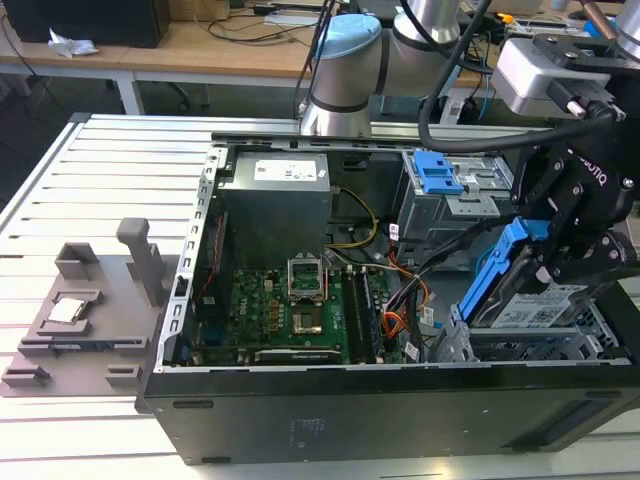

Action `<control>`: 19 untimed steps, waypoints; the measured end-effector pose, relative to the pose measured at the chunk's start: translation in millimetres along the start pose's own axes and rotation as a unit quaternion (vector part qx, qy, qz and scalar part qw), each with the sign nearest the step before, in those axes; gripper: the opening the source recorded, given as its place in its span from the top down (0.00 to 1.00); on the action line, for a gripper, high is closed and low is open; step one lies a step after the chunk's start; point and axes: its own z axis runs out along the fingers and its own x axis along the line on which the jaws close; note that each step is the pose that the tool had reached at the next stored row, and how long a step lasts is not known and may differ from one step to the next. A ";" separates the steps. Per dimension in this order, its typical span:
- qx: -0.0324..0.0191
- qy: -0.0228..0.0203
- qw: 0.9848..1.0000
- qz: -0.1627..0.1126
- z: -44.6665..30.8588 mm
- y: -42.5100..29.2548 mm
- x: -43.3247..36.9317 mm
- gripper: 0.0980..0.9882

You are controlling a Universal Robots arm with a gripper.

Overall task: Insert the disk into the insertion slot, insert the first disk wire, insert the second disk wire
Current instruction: 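Insert the disk into the insertion slot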

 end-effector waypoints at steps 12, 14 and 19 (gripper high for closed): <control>0.000 0.000 1.000 0.000 0.4 0.0 0.0 0.85; 0.000 0.000 1.000 0.000 0.5 0.0 0.0 0.98; 0.000 0.000 1.000 0.000 0.7 0.0 0.0 0.99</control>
